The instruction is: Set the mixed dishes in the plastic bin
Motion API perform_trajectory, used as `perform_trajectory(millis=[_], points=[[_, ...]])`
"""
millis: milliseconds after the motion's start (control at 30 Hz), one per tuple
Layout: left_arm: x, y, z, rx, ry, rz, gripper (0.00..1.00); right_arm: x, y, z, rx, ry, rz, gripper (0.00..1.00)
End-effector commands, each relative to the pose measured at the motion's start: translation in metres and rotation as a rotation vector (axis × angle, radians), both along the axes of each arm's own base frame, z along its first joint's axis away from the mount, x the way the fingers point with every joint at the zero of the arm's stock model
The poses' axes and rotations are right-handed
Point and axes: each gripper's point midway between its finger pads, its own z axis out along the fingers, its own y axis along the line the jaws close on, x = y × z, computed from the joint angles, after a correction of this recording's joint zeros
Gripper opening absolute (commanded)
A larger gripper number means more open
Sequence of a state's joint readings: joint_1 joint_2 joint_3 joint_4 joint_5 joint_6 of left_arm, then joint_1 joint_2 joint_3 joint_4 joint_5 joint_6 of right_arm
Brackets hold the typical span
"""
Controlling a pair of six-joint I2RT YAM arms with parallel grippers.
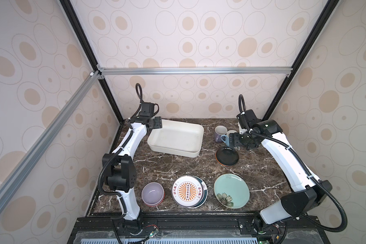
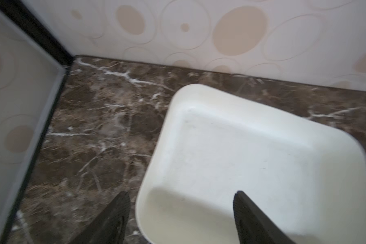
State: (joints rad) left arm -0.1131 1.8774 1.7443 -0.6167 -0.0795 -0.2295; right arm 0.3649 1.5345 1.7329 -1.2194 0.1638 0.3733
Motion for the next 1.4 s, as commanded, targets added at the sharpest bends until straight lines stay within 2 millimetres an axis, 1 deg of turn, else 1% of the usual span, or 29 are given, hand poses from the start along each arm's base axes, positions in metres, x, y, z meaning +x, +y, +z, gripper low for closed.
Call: perform_trajectory(millis=[0,67,133,233,300,433,567,600,667,733,867,1000,1200,1367], points=[[-0.017,0.022,-0.044,0.177,0.176,-0.078,0.78,0.0,0.008,0.003,0.027,0.017,0.025,0.91],[-0.016,0.033,-0.056,0.148,0.196,-0.064,0.79,0.001,0.01,0.004,0.037,0.015,0.028,0.9],[-0.017,0.037,-0.07,0.135,0.225,-0.065,0.79,0.001,0.011,0.006,0.046,0.012,0.029,0.9],[-0.021,0.032,-0.089,0.123,0.256,-0.096,0.79,0.0,0.01,0.008,0.042,0.011,0.029,0.9],[-0.025,0.033,-0.103,0.124,0.276,-0.091,0.79,-0.001,0.008,0.008,0.036,0.012,0.026,0.91],[-0.031,0.033,-0.126,0.118,0.313,-0.093,0.74,-0.002,0.009,0.007,0.034,0.018,0.028,0.91],[-0.035,0.031,-0.139,0.103,0.337,-0.094,0.69,-0.004,0.009,0.007,0.035,0.033,0.03,0.89],[-0.036,0.03,-0.141,0.099,0.342,-0.094,0.67,-0.005,0.009,0.007,0.037,0.033,0.031,0.89],[-0.039,0.03,-0.141,0.097,0.348,-0.093,0.59,-0.007,0.008,0.007,0.033,0.036,0.028,0.89],[-0.042,0.03,-0.141,0.095,0.349,-0.089,0.51,-0.006,0.008,0.006,0.038,0.038,0.026,0.89],[-0.05,0.026,-0.139,0.056,0.349,-0.086,0.29,-0.001,0.013,0.009,0.047,0.042,0.035,0.88],[-0.063,0.024,-0.138,0.027,0.356,-0.066,0.15,0.004,0.016,0.012,0.043,0.04,0.043,0.87],[-0.084,0.022,-0.132,-0.009,0.356,-0.043,0.14,0.011,0.019,0.008,0.044,0.05,0.036,0.85],[-0.099,0.016,-0.119,-0.052,0.332,-0.025,0.15,0.017,0.022,0.003,0.039,0.068,0.04,0.85]])
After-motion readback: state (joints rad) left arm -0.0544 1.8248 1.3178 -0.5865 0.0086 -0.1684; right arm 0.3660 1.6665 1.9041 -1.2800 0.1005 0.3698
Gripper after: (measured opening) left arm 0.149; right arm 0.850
